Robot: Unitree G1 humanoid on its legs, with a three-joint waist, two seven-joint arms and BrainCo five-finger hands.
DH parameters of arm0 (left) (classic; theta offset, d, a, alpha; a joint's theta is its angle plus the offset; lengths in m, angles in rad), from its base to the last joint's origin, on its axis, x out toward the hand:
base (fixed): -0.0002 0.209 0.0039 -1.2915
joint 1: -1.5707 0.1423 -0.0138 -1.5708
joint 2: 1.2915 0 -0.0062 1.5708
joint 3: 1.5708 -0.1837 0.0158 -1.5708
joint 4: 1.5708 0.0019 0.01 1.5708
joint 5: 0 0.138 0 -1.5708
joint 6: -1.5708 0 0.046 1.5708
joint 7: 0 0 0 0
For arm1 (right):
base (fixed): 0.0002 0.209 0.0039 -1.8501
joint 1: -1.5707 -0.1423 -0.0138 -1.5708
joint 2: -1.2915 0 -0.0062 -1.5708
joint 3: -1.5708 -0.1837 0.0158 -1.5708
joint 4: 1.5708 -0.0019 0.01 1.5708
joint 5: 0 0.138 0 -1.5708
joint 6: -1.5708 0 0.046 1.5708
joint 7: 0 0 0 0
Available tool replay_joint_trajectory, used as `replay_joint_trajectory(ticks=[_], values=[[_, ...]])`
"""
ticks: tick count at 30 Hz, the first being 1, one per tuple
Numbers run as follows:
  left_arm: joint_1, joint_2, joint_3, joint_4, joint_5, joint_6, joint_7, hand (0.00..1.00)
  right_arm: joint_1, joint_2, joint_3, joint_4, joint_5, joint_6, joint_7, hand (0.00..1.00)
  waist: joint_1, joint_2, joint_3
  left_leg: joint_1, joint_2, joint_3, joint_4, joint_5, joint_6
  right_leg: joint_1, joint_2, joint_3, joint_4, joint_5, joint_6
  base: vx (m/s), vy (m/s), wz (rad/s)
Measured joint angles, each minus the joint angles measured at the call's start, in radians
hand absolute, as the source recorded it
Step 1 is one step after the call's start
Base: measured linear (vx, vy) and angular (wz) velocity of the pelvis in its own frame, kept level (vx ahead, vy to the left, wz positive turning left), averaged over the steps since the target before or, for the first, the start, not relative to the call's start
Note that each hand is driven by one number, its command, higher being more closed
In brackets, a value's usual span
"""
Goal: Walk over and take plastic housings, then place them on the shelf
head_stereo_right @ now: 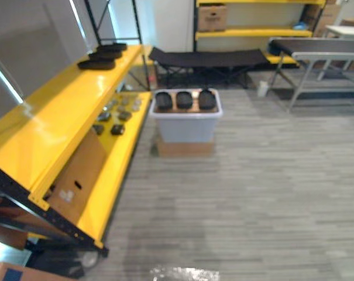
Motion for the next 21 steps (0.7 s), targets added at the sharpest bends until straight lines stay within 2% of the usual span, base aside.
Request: replay_joint_trajectory(ticks=[5, 11, 21], values=[[-0.011, 0.007, 0.000, 0.001, 0.001, -0.011, -0.002, 0.00, -0.029, 0.010, -0.002, 0.005, 0.000, -0.001, -0.009, 0.00, -0.002, -0.011, 0.011, -0.001, -0.009, -0.002, 0.000, 0.003, 0.003, 0.008, -0.007, -0.020, -0.011, -0.004, 0.013, 0.03, 0.006, 0.06], [-0.019, 0.007, -0.009, 0.002, -0.005, -0.010, -0.003, 0.00, -0.074, 0.014, -0.010, 0.008, 0.000, -0.003, -0.018, 0.00, -0.003, -0.005, 0.030, 0.013, -0.018, -0.002, -0.002, 0.003, 0.003, 0.024, -0.016, -0.025, -0.009, -0.007, 0.023, -0.03, 0.009, 0.02], [-0.036, 0.008, -0.008, 0.037, -0.004, -0.011, -0.005, 0.00, -0.087, 0.016, -0.010, 0.028, 0.000, -0.005, -0.024, 0.00, -0.004, -0.011, 0.035, 0.013, -0.023, -0.008, -0.003, 0.007, 0.006, 0.026, -0.020, -0.038, -0.014, -0.006, 0.024, -0.03, 0.001, 0.02]])
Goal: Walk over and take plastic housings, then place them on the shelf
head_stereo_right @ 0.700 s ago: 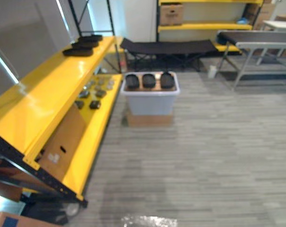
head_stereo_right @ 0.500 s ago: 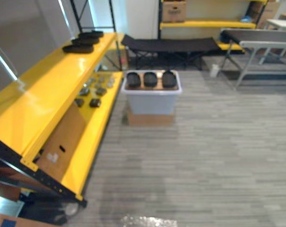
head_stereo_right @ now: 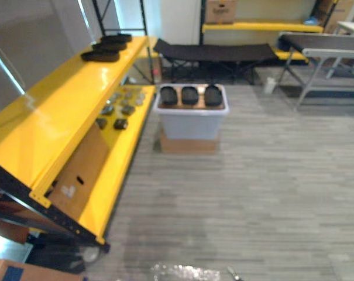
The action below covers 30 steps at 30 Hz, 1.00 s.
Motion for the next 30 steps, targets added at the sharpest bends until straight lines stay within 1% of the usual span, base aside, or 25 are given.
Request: replay_joint_trajectory(ticks=[5, 12, 15, 17, 19, 25, 27, 28, 30], values=[[0.000, 0.002, 0.000, 0.000, 0.000, -0.001, -0.006, 0.00, -0.007, 0.001, 0.000, 0.009, -0.001, 0.000, -0.018, 0.00, -0.002, -0.002, 0.001, 0.006, 0.000, 0.001, 0.000, 0.000, 0.000, 0.014, 0.001, -0.003, -0.010, 0.005, 0.001, 0.00, 0.000, 0.00], [0.000, 0.004, 0.000, 0.000, -0.006, -0.003, -0.018, 0.00, -0.017, 0.004, -0.012, 0.009, -0.009, 0.004, -0.023, 0.00, -0.003, -0.008, 0.007, 0.033, 0.000, 0.004, 0.000, 0.000, 0.000, 0.039, 0.000, -0.003, -0.014, 0.006, 0.002, -0.04, -0.001, 0.00], [0.000, 0.009, -0.001, 0.000, -0.011, -0.003, -0.030, 0.00, -0.017, 0.014, -0.020, 0.007, -0.029, 0.006, -0.047, 0.00, -0.002, -0.013, 0.009, 0.037, -0.002, 0.003, 0.000, -0.001, 0.000, 0.048, -0.002, -0.007, -0.015, 0.003, 0.006, -0.05, 0.007, 0.02], [-0.001, 0.009, -0.001, 0.000, -0.037, -0.003, -0.029, 0.00, -0.017, 0.018, -0.020, 0.003, -0.029, 0.007, -0.065, 0.00, -0.002, -0.014, 0.011, 0.036, -0.006, -0.001, 0.000, -0.004, -0.004, 0.049, -0.006, -0.011, -0.015, 0.001, 0.009, -0.04, 0.020, 0.06], [-0.001, 0.010, -0.001, 0.000, -0.037, -0.002, -0.030, 0.00, -0.015, 0.018, -0.022, 0.000, -0.028, 0.007, -0.073, 0.00, -0.002, -0.015, 0.011, 0.036, -0.011, -0.008, 0.000, -0.004, -0.003, 0.051, -0.011, -0.016, -0.014, 0.002, 0.011, -0.02, 0.033, 0.10], [-0.004, 0.020, -0.003, -0.001, -0.034, -0.002, -0.038, 0.00, -0.016, 0.023, -0.031, -0.002, -0.021, 0.005, -0.084, 0.00, -0.001, -0.030, 0.025, 0.034, -0.024, -0.025, 0.000, -0.006, 0.000, 0.061, -0.022, -0.036, -0.014, 0.000, 0.015, 0.00, 0.020, 0.09], [-0.006, 0.021, -0.005, -0.003, -0.028, -0.004, -0.042, 0.00, -0.015, 0.021, -0.030, -0.004, -0.022, 0.002, -0.082, 0.00, -0.001, -0.024, 0.028, 0.021, -0.025, -0.022, 0.001, -0.013, 0.008, 0.043, -0.024, -0.034, -0.010, -0.005, 0.019, -0.01, 0.011, -0.02], [-0.011, 0.025, -0.021, -0.005, -0.023, -0.007, -0.045, 0.00, -0.017, 0.021, -0.029, -0.008, -0.028, -0.006, -0.080, 0.00, 0.000, -0.024, 0.029, -0.006, -0.025, -0.020, 0.001, -0.017, 0.014, 0.009, -0.026, -0.030, 0.002, -0.012, 0.026, -0.02, 0.031, -0.04], [-0.022, 0.029, -0.034, -0.011, -0.021, -0.014, -0.049, 0.00, -0.029, 0.020, -0.026, -0.011, -0.043, -0.023, -0.073, 0.00, 0.000, -0.027, 0.032, -0.057, -0.025, -0.014, 0.009, -0.015, 0.015, -0.054, -0.031, -0.022, 0.034, -0.014, 0.021, 0.02, 0.036, -0.04]])
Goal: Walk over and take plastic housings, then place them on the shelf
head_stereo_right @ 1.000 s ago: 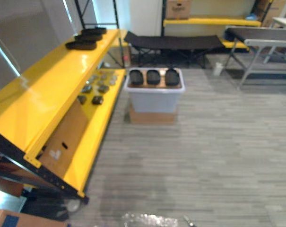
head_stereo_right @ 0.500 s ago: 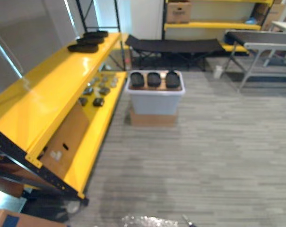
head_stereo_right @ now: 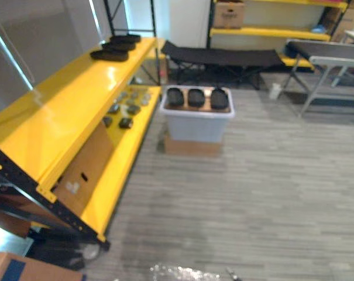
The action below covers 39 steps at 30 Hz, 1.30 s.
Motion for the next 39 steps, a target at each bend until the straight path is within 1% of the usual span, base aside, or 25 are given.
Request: replay_joint_trajectory(ticks=[1, 2, 3, 4, 5, 7, 8, 10, 12, 16, 19, 22, 23, 25, 28, 31, 32, 34, 36, 37, 38, 39], values=[[-0.022, 0.005, -0.008, -0.011, 0.009, -0.010, -0.001, 0.00, -0.016, -0.001, 0.008, -0.001, -0.002, -0.008, 0.013, 0.00, -0.001, -0.002, 0.024, -0.058, 0.001, 0.005, 0.057, -0.013, 0.008, -0.047, -0.009, 0.012, 0.034, -0.002, -0.002, 0.04, 0.042, -0.07], [-0.046, 0.008, -0.016, -0.032, 0.035, -0.017, 0.000, 0.00, -0.039, -0.004, 0.018, -0.002, -0.008, -0.014, 0.018, 0.00, 0.003, -0.005, 0.064, -0.122, 0.008, 0.014, 0.135, -0.042, 0.012, -0.090, -0.014, 0.017, 0.063, -0.005, -0.005, 0.04, 0.038, -0.08], [-0.060, 0.011, -0.022, -0.036, 0.037, -0.022, 0.000, 0.00, -0.054, -0.004, 0.022, -0.002, -0.010, -0.015, 0.020, 0.00, 0.004, -0.005, 0.083, -0.144, 0.012, 0.019, 0.171, -0.054, 0.013, -0.107, -0.015, 0.022, 0.071, -0.005, -0.006, 0.02, 0.016, -0.08], [-0.091, 0.022, -0.039, -0.036, 0.041, -0.024, 0.000, 0.00, -0.078, -0.007, 0.044, -0.008, -0.024, -0.016, 0.031, 0.00, 0.003, -0.005, 0.124, -0.183, 0.018, 0.023, 0.229, -0.074, 0.008, -0.126, -0.016, 0.029, 0.088, -0.005, -0.006, 0.00, 0.000, 0.00], [-0.121, 0.025, -0.048, -0.039, 0.066, -0.028, -0.001, 0.00, -0.086, -0.008, 0.061, -0.024, -0.036, -0.021, 0.038, 0.00, 0.003, -0.005, 0.147, -0.201, 0.022, 0.025, 0.262, -0.087, 0.007, -0.133, -0.017, 0.030, 0.099, -0.005, -0.006, 0.00, 0.000, 0.00], [-0.144, 0.026, -0.048, -0.053, 0.070, -0.042, 0.000, 0.00, -0.091, -0.012, 0.089, -0.040, -0.037, -0.026, 0.046, 0.00, 0.005, -0.005, 0.150, -0.211, 0.026, 0.026, 0.285, -0.103, 0.001, -0.143, -0.017, 0.041, 0.113, -0.005, -0.006, 0.03, 0.035, -0.07], [-0.149, 0.020, -0.057, -0.071, 0.068, -0.057, 0.000, 0.00, -0.096, -0.018, 0.111, -0.041, -0.038, -0.036, 0.054, 0.00, 0.005, -0.002, 0.151, -0.212, 0.030, 0.027, 0.305, -0.119, -0.003, -0.142, -0.017, 0.043, 0.122, -0.006, -0.007, 0.04, 0.037, -0.13], [-0.159, 0.010, -0.077, -0.079, 0.068, -0.069, 0.002, 0.00, -0.098, -0.021, 0.129, -0.049, -0.044, -0.047, 0.061, 0.00, 0.005, -0.001, 0.152, -0.224, 0.034, 0.028, 0.333, -0.136, 0.001, -0.144, -0.015, 0.045, 0.130, -0.012, -0.011, 0.01, 0.034, -0.05], [-0.176, -0.009, -0.089, -0.080, 0.071, -0.072, 0.007, 0.00, -0.105, -0.022, 0.162, -0.064, -0.056, -0.058, 0.066, 0.00, 0.005, -0.001, 0.153, -0.247, 0.037, 0.028, 0.361, -0.151, 0.003, -0.163, -0.014, 0.047, 0.141, -0.020, -0.008, 0.00, 0.000, 0.00], [-0.186, -0.009, -0.117, -0.080, 0.073, -0.073, 0.007, 0.00, -0.116, -0.025, 0.196, -0.064, -0.074, -0.067, 0.076, 0.00, 0.007, 0.006, 0.158, -0.272, 0.045, 0.024, 0.406, -0.174, 0.009, -0.177, -0.013, 0.050, 0.168, -0.042, -0.009, -0.03, 0.002, 0.02], [-0.189, -0.011, -0.127, -0.079, 0.074, -0.098, 0.006, 0.00, -0.117, -0.026, 0.231, -0.064, -0.073, -0.087, 0.076, 0.00, 0.011, 0.014, 0.166, -0.277, 0.060, 0.023, 0.452, -0.199, 0.012, -0.176, -0.011, 0.052, 0.202, -0.064, -0.008, -0.04, 0.004, -0.02], [-0.189, -0.005, -0.164, -0.079, 0.088, -0.132, 0.006, 0.00, -0.115, -0.033, 0.272, -0.066, -0.073, -0.101, 0.076, 0.00, 0.012, 0.020, 0.169, -0.286, 0.086, 0.017, 0.539, -0.244, 0.006, -0.174, -0.002, 0.052, 0.267, -0.099, -0.011, -0.01, -0.003, 0.00], [-0.191, -0.005, -0.166, -0.080, 0.114, -0.145, 0.007, 0.00, -0.115, -0.034, 0.281, -0.069, -0.073, -0.102, 0.076, 0.00, 0.013, 0.021, 0.170, -0.293, 0.102, 0.008, 0.588, -0.268, 0.000, -0.167, 0.008, 0.050, 0.293, -0.115, -0.013, -0.02, -0.005, 0.06], [-0.195, -0.004, -0.190, -0.079, 0.115, -0.145, 0.009, 0.00, -0.102, -0.036, 0.281, -0.069, -0.072, -0.101, 0.076, 0.00, 0.014, 0.023, 0.171, -0.282, 0.112, -0.013, 0.629, -0.287, -0.007, -0.134, 0.015, 0.035, 0.304, -0.126, -0.014, -0.01, -0.006, 0.20], [-0.194, -0.004, -0.193, -0.081, 0.117, -0.143, 0.011, 0.00, -0.081, -0.037, 0.285, -0.069, -0.072, -0.096, 0.076, 0.00, 0.031, 0.024, 0.171, -0.242, 0.122, -0.016, 0.648, -0.301, -0.018, -0.084, 0.024, 0.035, 0.301, -0.131, -0.014, -0.02, 0.009, 0.07], [-0.185, -0.004, -0.193, -0.081, 0.126, -0.142, 0.014, 0.00, -0.072, -0.042, 0.302, -0.073, -0.071, -0.080, 0.075, 0.00, 0.030, 0.026, 0.163, -0.226, 0.123, -0.022, 0.646, -0.304, -0.015, -0.070, 0.025, 0.033, 0.300, -0.134, -0.014, -0.09, 0.026, 0.02], [-0.181, -0.005, -0.192, -0.083, 0.153, -0.141, 0.014, 0.00, -0.066, -0.043, 0.301, -0.074, -0.065, -0.074, 0.075, 0.00, 0.030, 0.029, 0.153, -0.226, 0.124, -0.022, 0.646, -0.304, -0.015, -0.070, 0.026, 0.033, 0.299, -0.134, -0.014, -0.08, 0.024, -0.03], [-0.164, -0.005, -0.188, -0.093, 0.156, -0.135, 0.013, 0.00, -0.054, -0.044, 0.300, -0.079, -0.063, -0.071, 0.073, 0.00, 0.030, 0.031, 0.134, -0.227, 0.126, -0.020, 0.646, -0.307, -0.017, -0.073, 0.026, 0.035, 0.299, -0.133, -0.013, -0.06, 0.026, -0.03], [-0.146, -0.005, -0.178, -0.109, 0.177, -0.121, 0.013, 0.00, -0.039, -0.045, 0.296, -0.079, -0.051, -0.065, 0.071, 0.00, 0.029, 0.028, 0.104, -0.247, 0.126, -0.018, 0.651, -0.318, 0.000, -0.099, 0.024, 0.037, 0.315, -0.149, -0.010, -0.04, 0.030, -0.05], [-0.145, -0.004, -0.159, -0.109, 0.194, -0.114, 0.011, 0.00, -0.031, -0.042, 0.270, -0.079, -0.025, -0.060, 0.067, 0.00, 0.030, 0.024, 0.094, -0.265, 0.124, -0.016, 0.667, -0.332, 0.024, -0.128, 0.015, 0.040, 0.356, -0.168, 0.005, 0.00, 0.000, 0.00], [-0.145, -0.003, -0.152, -0.109, 0.194, -0.109, 0.011, 0.00, -0.029, -0.041, 0.259, -0.087, -0.014, -0.061, 0.060, 0.00, 0.027, 0.023, 0.095, -0.272, 0.125, -0.016, 0.679, -0.339, 0.036, -0.140, 0.010, 0.039, 0.384, -0.174, 0.007, 0.01, 0.030, -0.08], [-0.149, 0.006, -0.140, -0.109, 0.195, -0.102, 0.012, 0.00, -0.024, -0.042, 0.231, -0.105, 0.008, -0.061, 0.053, 0.00, 0.028, 0.018, 0.105, -0.275, 0.130, -0.010, 0.708, -0.359, 0.048, -0.179, -0.001, 0.049, 0.473, -0.184, -0.007, 0.00, 0.026, -0.19]])
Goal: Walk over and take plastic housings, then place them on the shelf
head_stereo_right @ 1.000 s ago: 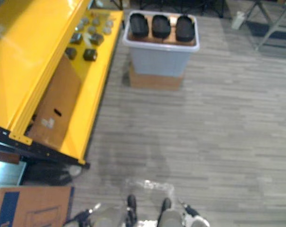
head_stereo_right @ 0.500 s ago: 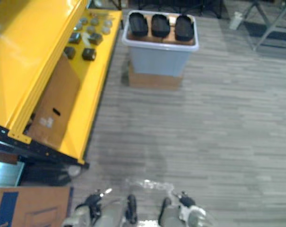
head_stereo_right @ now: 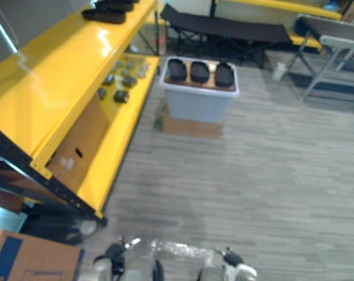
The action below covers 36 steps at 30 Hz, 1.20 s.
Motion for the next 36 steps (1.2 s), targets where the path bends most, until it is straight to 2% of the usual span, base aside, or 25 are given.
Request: replay_joint_trajectory(ticks=[2, 5, 6, 8, 9, 10, 11, 14, 15, 16, 17, 18, 19, 21, 22, 23, 24, 25, 27, 29, 31, 32, 33, 34, 36], values=[[0.007, 0.019, 0.012, 0.003, 0.020, 0.017, 0.004, 0.00, -0.001, -0.001, -0.063, -0.016, 0.016, 0.000, 0.005, 0.00, -0.005, 0.014, 0.021, 0.007, 0.038, 0.004, 0.041, -0.033, -0.004, -0.067, 0.007, 0.016, 0.121, -0.016, -0.025, 0.02, -0.003, -0.27], [0.035, 0.028, 0.034, 0.006, 0.030, 0.056, 0.005, 0.00, 0.014, 0.014, -0.122, -0.015, 0.011, 0.016, 0.025, 0.00, -0.003, 0.004, 0.024, 0.017, 0.093, -0.005, 0.045, -0.055, -0.031, -0.109, 0.054, 0.026, -0.018, -0.004, -0.010, 0.10, -0.111, -0.10], [0.034, 0.023, 0.042, 0.006, 0.033, 0.065, 0.002, 0.00, 0.028, 0.018, -0.149, -0.007, -0.004, 0.045, 0.029, 0.00, 0.001, 0.004, 0.024, 0.018, 0.109, -0.009, 0.044, -0.065, -0.043, -0.127, 0.064, 0.031, -0.108, 0.024, 0.018, 0.16, -0.149, -0.04], [0.033, 0.014, 0.073, 0.006, 0.038, 0.073, 0.004, 0.00, 0.071, 0.021, -0.215, -0.006, -0.049, 0.088, 0.028, 0.00, -0.001, 0.005, 0.024, 0.039, 0.125, -0.014, 0.045, -0.093, -0.073, -0.138, 0.061, 0.040, -0.190, 0.137, 0.016, 0.19, -0.141, 0.02], [0.033, 0.012, 0.076, 0.005, 0.037, 0.073, 0.004, 0.00, 0.081, 0.021, -0.217, -0.005, -0.059, 0.094, 0.028, 0.00, 0.000, 0.005, 0.023, 0.043, 0.127, -0.014, 0.045, -0.098, -0.079, -0.134, 0.062, 0.039, -0.191, 0.154, 0.016, 0.31, -0.201, 0.04], [0.032, 0.010, 0.078, 0.003, 0.034, 0.073, 0.004, 0.00, 0.118, 0.032, -0.227, 0.001, -0.100, 0.117, 0.029, 0.00, 0.001, 0.008, 0.022, 0.064, 0.137, -0.015, 0.046, -0.117, -0.103, -0.119, 0.068, 0.038, -0.178, 0.207, -0.008, 0.33, -0.180, 0.02], [0.030, 0.000, 0.078, 0.000, 0.026, 0.073, 0.004, 0.00, 0.142, 0.035, -0.252, 0.001, -0.122, 0.129, 0.031, 0.00, -0.001, 0.025, 0.022, 0.087, 0.153, -0.020, 0.038, -0.130, -0.121, -0.127, 0.077, 0.033, -0.112, 0.160, -0.029, 0.41, -0.207, 0.01], [0.034, -0.021, 0.086, -0.007, -0.017, 0.071, 0.013, 0.00, 0.174, 0.048, -0.262, -0.005, -0.133, 0.135, 0.027, 0.00, -0.034, 0.020, -0.003, 0.131, 0.121, -0.024, -0.002, -0.136, -0.131, -0.188, 0.020, 0.027, 0.092, -0.013, -0.047, 0.38, -0.159, 0.24], [0.033, -0.041, 0.098, -0.006, -0.023, 0.069, 0.016, 0.00, 0.175, 0.042, -0.262, -0.005, -0.134, 0.135, 0.025, 0.00, -0.039, 0.036, -0.008, 0.114, 0.127, -0.025, 0.042, -0.132, -0.132, -0.186, 0.019, 0.017, 0.111, -0.033, -0.051, 0.44, -0.133, 0.30], [0.036, -0.084, 0.137, -0.009, -0.052, 0.060, 0.017, 0.00, 0.173, 0.020, -0.262, 0.006, -0.137, 0.131, 0.016, 0.00, -0.040, 0.067, -0.005, 0.064, 0.156, -0.027, 0.180, -0.093, -0.143, -0.171, 0.020, 0.010, 0.145, -0.058, -0.057, 0.42, -0.072, 0.23], [0.036, -0.106, 0.151, -0.008, -0.089, 0.039, 0.013, 0.00, 0.172, 0.001, -0.256, 0.007, -0.136, 0.125, 0.003, 0.00, -0.043, 0.093, -0.007, 0.020, 0.184, -0.029, 0.325, 0.011, -0.142, -0.114, 0.023, -0.009, 0.127, -0.062, -0.062, 0.51, -0.074, 0.25], [0.038, -0.107, 0.152, -0.006, -0.102, 0.033, 0.010, 0.00, 0.170, -0.005, -0.245, 0.007, -0.134, 0.117, 0.001, 0.00, -0.044, 0.092, -0.003, -0.005, 0.193, -0.033, 0.391, 0.077, -0.135, -0.072, 0.022, -0.016, 0.097, -0.063, -0.062, 0.44, -0.006, 0.39], [0.047, -0.106, 0.155, -0.012, -0.126, 0.027, 0.004, 0.00, 0.161, -0.017, -0.226, 0.006, -0.131, 0.101, 0.002, 0.00, -0.041, 0.096, 0.000, -0.051, 0.195, -0.032, 0.471, 0.062, -0.111, 0.018, 0.021, -0.018, 0.024, -0.062, -0.062, 0.44, 0.034, 0.46], [0.062, -0.109, 0.181, -0.052, -0.165, 0.027, -0.004, 0.00, 0.112, -0.034, -0.181, 0.005, -0.122, 0.056, 0.005, 0.00, -0.020, 0.089, 0.004, -0.145, 0.125, -0.054, 0.392, 0.052, -0.107, 0.105, -0.003, -0.018, -0.077, -0.059, -0.056, 0.39, 0.079, 0.26], [0.073, -0.107, 0.199, -0.086, -0.180, 0.024, -0.006, 0.00, 0.045, -0.046, -0.145, -0.001, -0.116, 0.019, 0.005, 0.00, 0.007, 0.077, 0.013, -0.203, 0.069, -0.062, 0.233, 0.059, -0.113, 0.129, -0.028, -0.013, -0.122, -0.052, -0.043, 0.31, 0.149, -0.27], [0.082, -0.102, 0.224, -0.098, -0.175, 0.019, -0.007, 0.00, -0.015, -0.058, -0.124, -0.015, -0.078, -0.018, 0.004, 0.00, 0.040, 0.078, 0.027, -0.212, 0.038, -0.079, -0.014, 0.133, -0.135, 0.144, -0.041, -0.007, -0.132, -0.057, -0.025, 0.29, 0.170, -0.51], [0.100, -0.098, 0.226, -0.097, -0.174, 0.016, -0.008, 0.00, -0.045, -0.070, -0.112, -0.034, -0.058, -0.034, 0.002, 0.00, 0.061, 0.085, 0.032, -0.204, 0.038, -0.079, -0.121, 0.256, -0.134, 0.149, -0.040, 0.002, -0.128, -0.073, 0.000, 0.30, 0.190, -0.65], [0.127, -0.084, 0.245, -0.074, -0.169, 0.008, -0.011, 0.00, -0.088, -0.056, -0.068, -0.081, -0.024, -0.054, -0.002, 0.00, 0.083, 0.054, 0.054, -0.159, 0.016, -0.041, -0.138, 0.309, -0.098, 0.175, -0.069, 0.052, -0.125, -0.102, 0.021, 0.30, 0.147, -0.28], [0.161, -0.067, 0.276, -0.069, -0.167, 0.003, -0.020, 0.00, -0.131, -0.050, -0.035, -0.131, -0.002, -0.069, 0.000, 0.00, 0.092, 0.018, 0.071, -0.163, -0.007, -0.053, -0.125, 0.271, -0.102, 0.190, -0.062, 0.064, -0.137, -0.097, -0.009, 0.32, 0.071, 0.17], [0.189, -0.053, 0.278, -0.041, -0.145, 0.003, -0.045, 0.00, -0.156, -0.058, -0.043, -0.127, 0.001, -0.068, -0.005, 0.00, 0.113, -0.002, 0.075, -0.174, -0.010, -0.060, -0.036, 0.183, -0.098, 0.211, -0.060, 0.076, -0.120, -0.079, 0.015, 0.28, 0.085, 0.17], [0.207, -0.060, 0.277, -0.036, -0.104, 0.001, -0.053, 0.00, -0.146, -0.055, -0.039, -0.102, 0.016, -0.067, -0.011, 0.00, 0.117, -0.032, 0.068, -0.156, -0.019, -0.055, -0.002, 0.121, -0.079, 0.160, -0.094, 0.086, 0.039, -0.081, 0.018, 0.29, 0.121, -0.04], [0.206, -0.042, 0.275, -0.036, -0.090, -0.006, -0.056, 0.00, -0.139, -0.050, -0.038, -0.078, 0.011, -0.066, -0.010, 0.00, 0.113, -0.058, 0.068, -0.130, -0.036, -0.045, -0.001, 0.091, -0.068, 0.080, -0.147, 0.084, 0.225, -0.044, 0.055, 0.32, 0.072, -0.16], [0.203, -0.038, 0.271, -0.037, -0.092, -0.011, -0.056, 0.00, -0.135, -0.049, -0.039, -0.056, -0.001, -0.064, -0.010, 0.00, 0.110, -0.063, 0.070, -0.110, -0.038, -0.040, -0.001, 0.078, -0.061, 0.040, -0.169, 0.083, 0.314, -0.017, 0.052, 0.32, 0.049, -0.18], [0.188, -0.034, 0.267, -0.037, -0.094, -0.025, -0.056, 0.00, -0.108, -0.048, -0.040, -0.014, -0.024, -0.062, -0.007, 0.00, 0.104, -0.064, 0.070, -0.064, -0.034, -0.041, -0.001, 0.054, -0.050, -0.005, -0.185, 0.069, 0.409, -0.061, 0.032, 0.45, -0.004, -0.06], [0.162, -0.021, 0.256, -0.043, -0.102, -0.063, -0.058, 0.00, -0.052, -0.039, -0.040, 0.026, -0.046, -0.037, 0.003, 0.00, 0.083, -0.053, 0.071, 0.009, -0.021, -0.048, -0.028, 0.045, -0.053, -0.041, -0.167, 0.022, 0.373, -0.125, 0.008, 0.44, -0.073, 0.06]])
